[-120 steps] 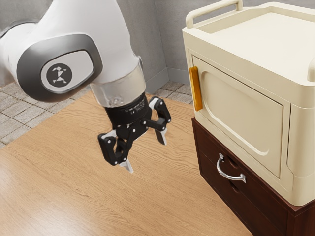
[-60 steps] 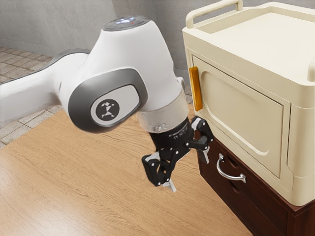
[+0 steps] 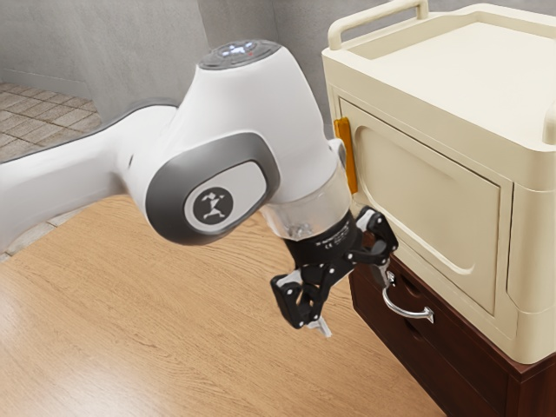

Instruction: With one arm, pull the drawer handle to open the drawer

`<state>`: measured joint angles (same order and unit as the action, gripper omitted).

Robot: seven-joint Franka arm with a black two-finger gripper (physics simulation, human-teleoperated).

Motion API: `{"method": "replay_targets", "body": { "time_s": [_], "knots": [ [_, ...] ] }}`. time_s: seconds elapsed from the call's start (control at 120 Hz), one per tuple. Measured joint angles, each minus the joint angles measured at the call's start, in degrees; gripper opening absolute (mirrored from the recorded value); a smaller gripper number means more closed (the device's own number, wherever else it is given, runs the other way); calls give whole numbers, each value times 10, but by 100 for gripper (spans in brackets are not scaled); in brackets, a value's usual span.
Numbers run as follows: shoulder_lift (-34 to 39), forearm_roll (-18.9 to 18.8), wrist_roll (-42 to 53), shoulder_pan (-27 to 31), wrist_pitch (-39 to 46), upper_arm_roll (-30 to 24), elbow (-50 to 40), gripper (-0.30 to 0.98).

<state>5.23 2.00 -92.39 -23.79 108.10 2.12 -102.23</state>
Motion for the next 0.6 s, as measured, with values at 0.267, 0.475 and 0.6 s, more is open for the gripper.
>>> {"method": "replay_targets", "body": {
  "time_s": [0.267,0.475,0.6],
  "knots": [
    [-12,0,10,1,17,-2,1,69],
    [-25,0,16,-1,26,-2,3,69],
    [-30,0,19,2,30,-2,3,69]
  ]
}}
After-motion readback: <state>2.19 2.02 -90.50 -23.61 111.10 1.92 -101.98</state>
